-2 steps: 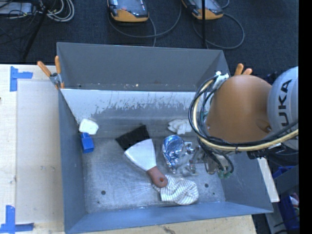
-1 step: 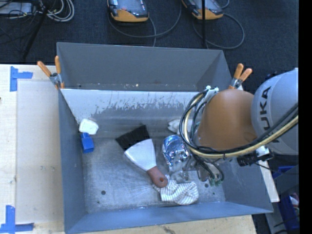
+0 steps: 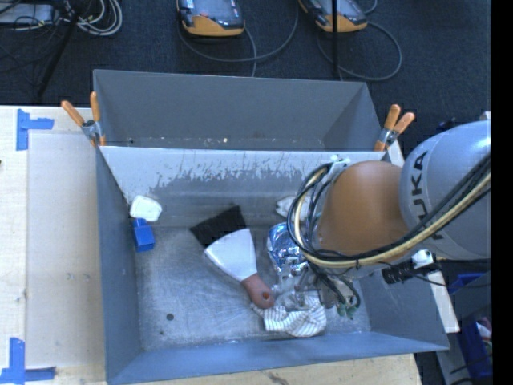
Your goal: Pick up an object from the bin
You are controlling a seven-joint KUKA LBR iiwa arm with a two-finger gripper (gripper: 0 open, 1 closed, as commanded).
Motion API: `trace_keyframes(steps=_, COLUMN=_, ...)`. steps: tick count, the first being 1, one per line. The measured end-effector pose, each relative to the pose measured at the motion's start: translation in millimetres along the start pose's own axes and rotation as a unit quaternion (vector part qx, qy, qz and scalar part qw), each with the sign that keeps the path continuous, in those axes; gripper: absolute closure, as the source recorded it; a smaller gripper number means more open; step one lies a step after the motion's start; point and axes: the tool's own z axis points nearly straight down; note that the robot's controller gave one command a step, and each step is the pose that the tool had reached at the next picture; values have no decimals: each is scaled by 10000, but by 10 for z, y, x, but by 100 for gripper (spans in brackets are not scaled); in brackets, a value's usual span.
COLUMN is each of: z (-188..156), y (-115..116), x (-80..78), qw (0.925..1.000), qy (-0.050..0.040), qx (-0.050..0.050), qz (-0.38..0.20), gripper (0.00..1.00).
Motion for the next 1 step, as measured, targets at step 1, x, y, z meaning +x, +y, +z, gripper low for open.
trace_keyframes(steps=1, z=-155, y=192, x=-340, qw=9986, qy=-31, qx=4, qz=-533, gripper=100)
